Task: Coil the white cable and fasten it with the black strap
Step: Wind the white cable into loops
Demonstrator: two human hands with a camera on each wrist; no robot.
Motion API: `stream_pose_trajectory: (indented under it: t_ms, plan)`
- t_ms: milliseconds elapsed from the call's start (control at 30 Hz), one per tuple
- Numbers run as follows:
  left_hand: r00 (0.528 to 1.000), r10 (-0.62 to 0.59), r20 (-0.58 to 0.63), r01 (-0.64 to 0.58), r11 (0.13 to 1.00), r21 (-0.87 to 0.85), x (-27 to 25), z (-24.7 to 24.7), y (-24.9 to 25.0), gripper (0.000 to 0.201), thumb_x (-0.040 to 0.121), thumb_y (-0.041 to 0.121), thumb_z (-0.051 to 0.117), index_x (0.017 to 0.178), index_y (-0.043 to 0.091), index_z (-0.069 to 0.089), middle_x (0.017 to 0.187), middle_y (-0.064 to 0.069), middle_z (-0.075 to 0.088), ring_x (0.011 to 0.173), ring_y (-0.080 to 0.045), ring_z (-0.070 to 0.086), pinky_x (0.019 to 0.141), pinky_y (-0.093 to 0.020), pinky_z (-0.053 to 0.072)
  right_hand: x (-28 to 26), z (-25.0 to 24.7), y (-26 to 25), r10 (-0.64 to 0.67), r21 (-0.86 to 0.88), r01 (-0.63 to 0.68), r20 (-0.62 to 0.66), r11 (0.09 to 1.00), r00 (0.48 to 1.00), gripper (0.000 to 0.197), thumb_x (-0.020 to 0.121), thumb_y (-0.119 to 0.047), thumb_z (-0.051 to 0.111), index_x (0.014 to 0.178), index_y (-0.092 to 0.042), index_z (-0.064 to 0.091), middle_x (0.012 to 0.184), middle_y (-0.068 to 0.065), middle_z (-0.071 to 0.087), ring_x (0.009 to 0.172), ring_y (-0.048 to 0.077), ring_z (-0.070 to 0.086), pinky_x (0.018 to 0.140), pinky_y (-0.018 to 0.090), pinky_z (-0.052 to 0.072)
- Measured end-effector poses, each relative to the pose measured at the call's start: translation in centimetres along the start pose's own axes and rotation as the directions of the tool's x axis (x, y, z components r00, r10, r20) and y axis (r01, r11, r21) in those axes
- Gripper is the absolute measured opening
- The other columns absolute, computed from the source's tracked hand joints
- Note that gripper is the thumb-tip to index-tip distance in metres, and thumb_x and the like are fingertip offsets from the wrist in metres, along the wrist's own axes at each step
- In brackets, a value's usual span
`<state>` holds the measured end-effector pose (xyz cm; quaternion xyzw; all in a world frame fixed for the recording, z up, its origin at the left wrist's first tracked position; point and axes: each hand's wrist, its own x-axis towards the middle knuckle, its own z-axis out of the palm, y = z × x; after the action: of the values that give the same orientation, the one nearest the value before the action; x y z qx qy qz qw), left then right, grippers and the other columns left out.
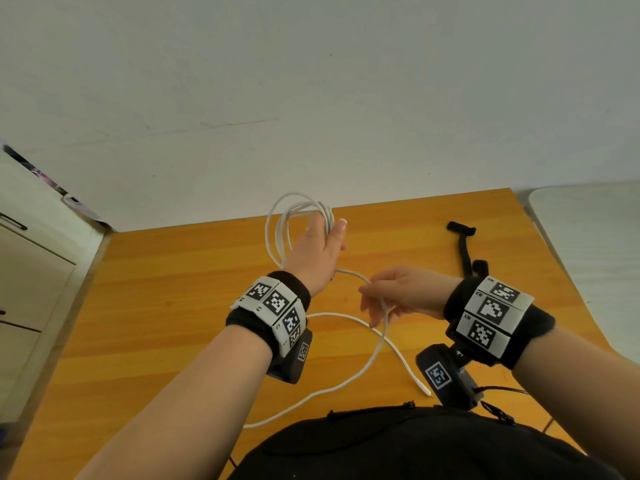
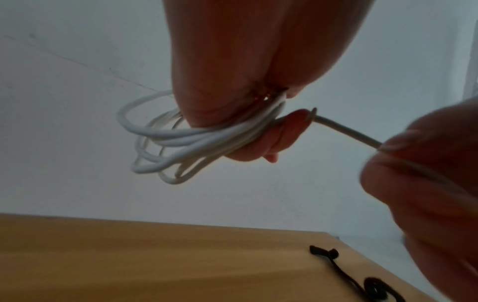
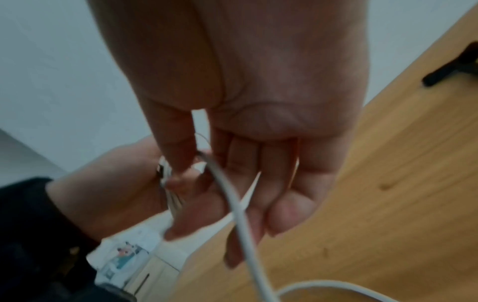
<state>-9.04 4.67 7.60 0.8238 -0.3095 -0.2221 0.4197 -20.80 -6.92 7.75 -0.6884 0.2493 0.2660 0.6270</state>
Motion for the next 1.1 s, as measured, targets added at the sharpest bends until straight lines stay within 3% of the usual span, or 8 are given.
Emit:
stream_pose_trajectory:
  t_ms: [100,200,333,567,700,900,1033,1100]
  plan:
    - [1.000,-0.009,-0.025,0.008,0.999,-0.045,0.0,-0.5,0.3,0.029,0.099,0.041,0.028,0.097,0.014,0.038,0.088,-0.003,0.064,0.045,-0.014,0.047,0.049,-0.028,0.044,0.0,-0.1,0.7,-0.027,0.070,0.024,0.044,0.997,0.999,0.037,0.094,-0.039,0.045,0.070,-0.011,0.055,0.065,0.005,0.058,0.069,0.017,0.065,0.085,0.031,0.051]
    - [1.000,-0.013,0.014,0.014,0.999,-0.039,-0.1,-0.5,0.5,0.027,0.100,0.040,0.029,0.091,0.016,0.038,0.081,-0.003,0.063,0.047,-0.011,0.047,0.052,-0.027,0.042,0.4,-0.2,0.7,-0.063,0.246,0.114,-0.206,0.962,0.977,0.031,0.089,-0.035,0.056,0.074,-0.009,0.054,0.059,0.002,0.044,0.054,0.015,0.048,0.075,0.031,0.054]
    - [0.988,-0.057,0.143,0.070,0.994,-0.085,-0.5,-0.2,0.8,0.031,0.101,0.036,0.030,0.096,0.009,0.044,0.074,-0.006,0.058,0.042,-0.011,0.039,0.042,-0.018,0.034,1.1,-0.5,0.1,-0.234,-0.044,0.246,-0.508,0.968,0.829,0.030,0.083,-0.037,0.065,0.082,-0.007,0.060,0.062,0.000,0.048,0.055,0.011,0.048,0.052,0.016,0.045]
    - [0.914,-0.203,0.352,0.331,0.874,-0.355,-0.9,-0.5,0.8,0.039,0.100,0.039,0.035,0.085,0.010,0.057,0.059,-0.002,0.041,0.032,-0.006,0.028,0.036,-0.016,0.023,1.0,-1.4,-0.6,-0.420,-0.102,0.458,-0.605,0.883,0.676,0.019,0.080,-0.019,0.070,0.096,-0.014,0.062,0.079,0.004,0.062,0.067,0.012,0.055,0.069,0.025,0.050]
    - [0.852,-0.202,0.483,0.424,0.808,-0.409,-1.2,-0.8,1.0,0.042,0.099,0.041,0.035,0.081,0.010,0.058,0.054,0.003,0.031,0.033,-0.005,0.022,0.037,-0.017,0.020,1.6,-1.6,-0.3,-0.433,-0.146,0.456,-0.650,0.878,0.624,0.026,0.076,-0.022,0.075,0.095,-0.009,0.065,0.083,0.001,0.064,0.072,0.009,0.058,0.065,0.014,0.050]
    - [0.783,-0.181,0.596,0.478,0.787,-0.390,-1.5,-1.4,0.8,0.031,0.096,0.034,0.045,0.084,0.009,0.060,0.049,0.007,0.033,0.031,-0.003,0.025,0.037,-0.016,0.023,1.6,-1.7,0.1,-0.395,-0.132,0.415,-0.647,0.900,0.652,0.026,0.074,-0.032,0.075,0.092,-0.015,0.068,0.078,-0.003,0.063,0.067,0.008,0.053,0.064,0.020,0.047]
    - [0.764,-0.127,0.632,0.511,0.717,-0.474,-1.5,-1.6,0.8,0.028,0.098,0.025,0.041,0.083,0.009,0.058,0.043,0.009,0.033,0.028,-0.001,0.024,0.038,-0.017,0.019,1.5,-1.4,-0.1,-0.358,-0.038,0.381,-0.441,0.924,0.823,0.031,0.089,-0.038,0.054,0.114,-0.023,0.065,0.103,0.002,0.066,0.088,0.010,0.056,0.075,0.024,0.046]
    - [0.768,-0.121,0.629,0.516,0.699,-0.495,-1.4,-1.6,0.9,0.030,0.098,0.026,0.040,0.082,0.010,0.058,0.044,0.009,0.034,0.028,-0.001,0.024,0.038,-0.018,0.019,1.6,-0.9,-0.2,-0.335,0.044,0.382,-0.398,0.923,0.854,0.032,0.093,-0.039,0.046,0.111,-0.021,0.064,0.113,0.003,0.065,0.098,0.011,0.056,0.081,0.024,0.045]
